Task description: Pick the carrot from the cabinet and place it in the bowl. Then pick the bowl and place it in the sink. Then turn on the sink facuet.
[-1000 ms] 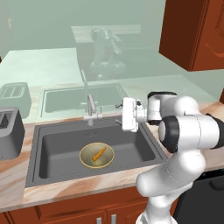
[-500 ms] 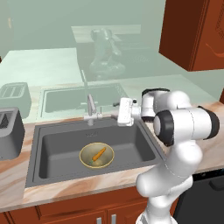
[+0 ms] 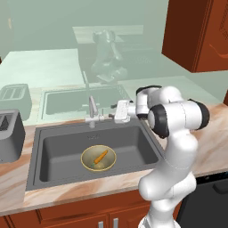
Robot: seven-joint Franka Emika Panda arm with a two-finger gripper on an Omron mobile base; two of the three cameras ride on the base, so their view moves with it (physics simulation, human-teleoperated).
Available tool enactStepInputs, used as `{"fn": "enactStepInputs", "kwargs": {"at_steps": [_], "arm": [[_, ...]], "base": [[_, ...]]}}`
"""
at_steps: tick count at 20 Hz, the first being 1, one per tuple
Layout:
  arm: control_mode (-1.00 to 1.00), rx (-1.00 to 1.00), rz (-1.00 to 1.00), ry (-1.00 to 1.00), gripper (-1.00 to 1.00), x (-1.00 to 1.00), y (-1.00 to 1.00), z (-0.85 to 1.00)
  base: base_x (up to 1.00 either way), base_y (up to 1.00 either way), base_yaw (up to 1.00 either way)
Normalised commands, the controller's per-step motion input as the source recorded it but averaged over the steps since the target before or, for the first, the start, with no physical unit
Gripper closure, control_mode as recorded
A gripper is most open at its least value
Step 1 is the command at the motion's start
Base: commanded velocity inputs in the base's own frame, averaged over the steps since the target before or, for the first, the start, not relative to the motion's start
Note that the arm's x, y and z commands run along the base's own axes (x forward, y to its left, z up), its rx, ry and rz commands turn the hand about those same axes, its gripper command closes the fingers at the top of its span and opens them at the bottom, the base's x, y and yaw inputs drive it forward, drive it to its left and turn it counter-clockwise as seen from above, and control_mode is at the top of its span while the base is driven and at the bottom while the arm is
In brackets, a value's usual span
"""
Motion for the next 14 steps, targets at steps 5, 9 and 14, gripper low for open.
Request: {"fn": "enactStepInputs", "kwargs": {"at_steps": [5, 9, 14], "arm": [[-1.00, 0.00, 0.00, 0.10, -1.00, 0.39, 0.10, -0.26], [-1.00, 0.00, -0.01, 0.07, -1.00, 0.37, 0.01, -0.17], [-1.00, 0.00, -0.02, 0.05, -1.00, 0.34, 0.05, -0.13]], "base": [[0.00, 0.00, 0.00], [0.00, 0.00, 0.00], [0.00, 0.00, 0.00]]}}
